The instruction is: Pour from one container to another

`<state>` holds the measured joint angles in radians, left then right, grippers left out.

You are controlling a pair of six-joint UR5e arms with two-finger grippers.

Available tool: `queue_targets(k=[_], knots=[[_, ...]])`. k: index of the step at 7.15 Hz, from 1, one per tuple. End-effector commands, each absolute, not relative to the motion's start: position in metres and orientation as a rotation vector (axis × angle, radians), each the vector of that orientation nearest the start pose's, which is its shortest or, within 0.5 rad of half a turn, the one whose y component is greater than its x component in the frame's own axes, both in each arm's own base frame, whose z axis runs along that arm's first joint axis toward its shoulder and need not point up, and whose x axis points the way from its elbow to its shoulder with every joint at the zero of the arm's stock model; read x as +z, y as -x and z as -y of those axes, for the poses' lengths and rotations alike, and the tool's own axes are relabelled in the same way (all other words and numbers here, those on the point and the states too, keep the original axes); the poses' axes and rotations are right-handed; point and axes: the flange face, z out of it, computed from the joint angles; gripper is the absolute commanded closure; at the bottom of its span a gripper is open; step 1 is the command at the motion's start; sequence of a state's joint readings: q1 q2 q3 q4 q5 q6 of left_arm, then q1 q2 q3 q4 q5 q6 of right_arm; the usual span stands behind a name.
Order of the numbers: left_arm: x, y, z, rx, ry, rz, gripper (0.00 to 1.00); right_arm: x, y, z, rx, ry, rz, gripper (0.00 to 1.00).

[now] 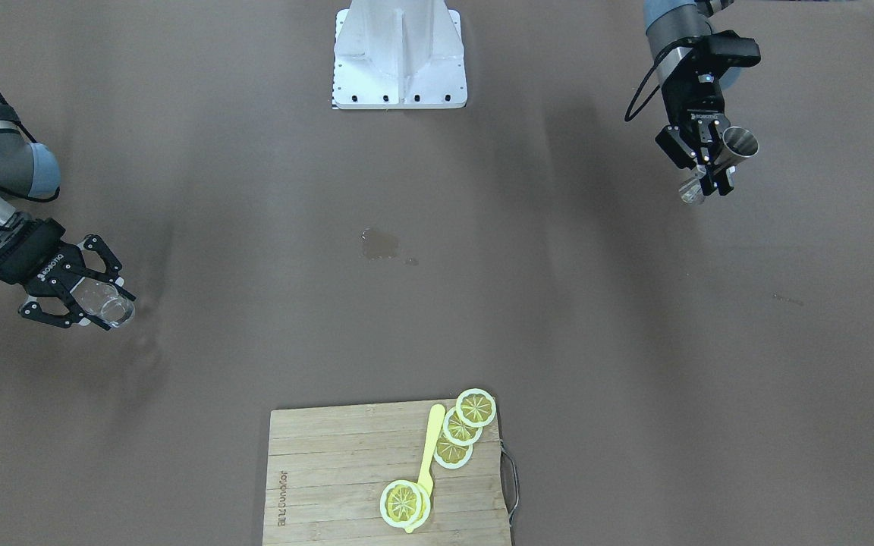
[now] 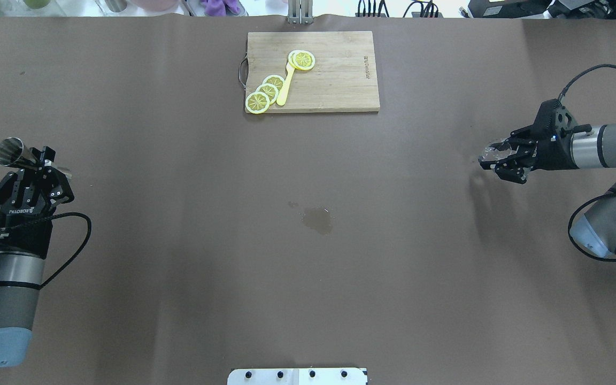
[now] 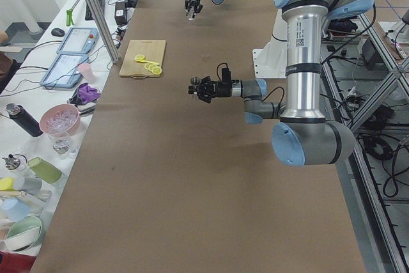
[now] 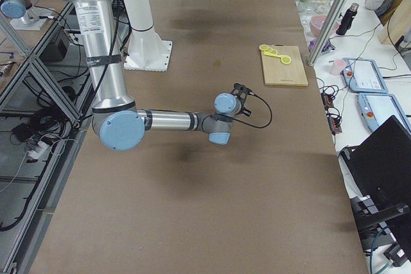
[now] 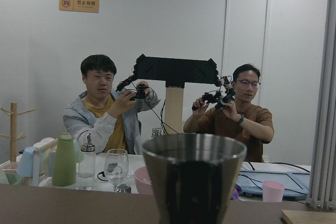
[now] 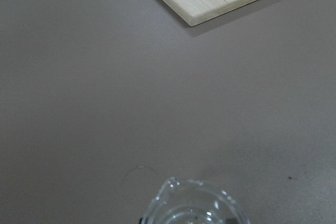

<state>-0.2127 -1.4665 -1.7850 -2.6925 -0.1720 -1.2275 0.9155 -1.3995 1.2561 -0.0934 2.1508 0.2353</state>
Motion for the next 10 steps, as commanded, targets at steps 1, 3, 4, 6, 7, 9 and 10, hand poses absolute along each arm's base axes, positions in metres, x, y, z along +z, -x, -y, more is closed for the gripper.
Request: queue_targets(k=[1, 3, 4, 6, 7, 9, 10], knots=[[0.467, -0.354, 0.313, -0.813, -1.440, -0.601, 1.00, 0.572, 0.288, 0.489, -0.751, -0.973, 1.034, 1.00], [0.476, -0.369, 0.304, -0.771, -1.428, -0.590, 1.00, 0.578, 0.290, 0.487, -0.753, -0.963, 1.032, 1.00], [0.480, -0.372, 0.302, -0.775, -1.425, -0.600, 1.00, 0.580, 0.290, 0.487, -0.753, -0.960, 1.029, 1.00], [0.494, -0.382, 0.303, -0.823, -1.414, -0.616, 1.00, 0.583, 0.291, 0.488, -0.749, -0.958, 1.023, 1.00], [0.499, -0.379, 0.303, -0.819, -1.464, -0.582, 1.00, 0.585, 0.292, 0.487, -0.750, -0.953, 1.023, 1.00], [0.503, -0.383, 0.300, -0.788, -1.466, -0.559, 1.00, 0.586, 0.292, 0.488, -0.751, -0.952, 1.019, 1.00], [0.512, -0.386, 0.296, -0.764, -1.468, -0.542, 1.00, 0.586, 0.292, 0.488, -0.752, -0.953, 1.019, 1.00]])
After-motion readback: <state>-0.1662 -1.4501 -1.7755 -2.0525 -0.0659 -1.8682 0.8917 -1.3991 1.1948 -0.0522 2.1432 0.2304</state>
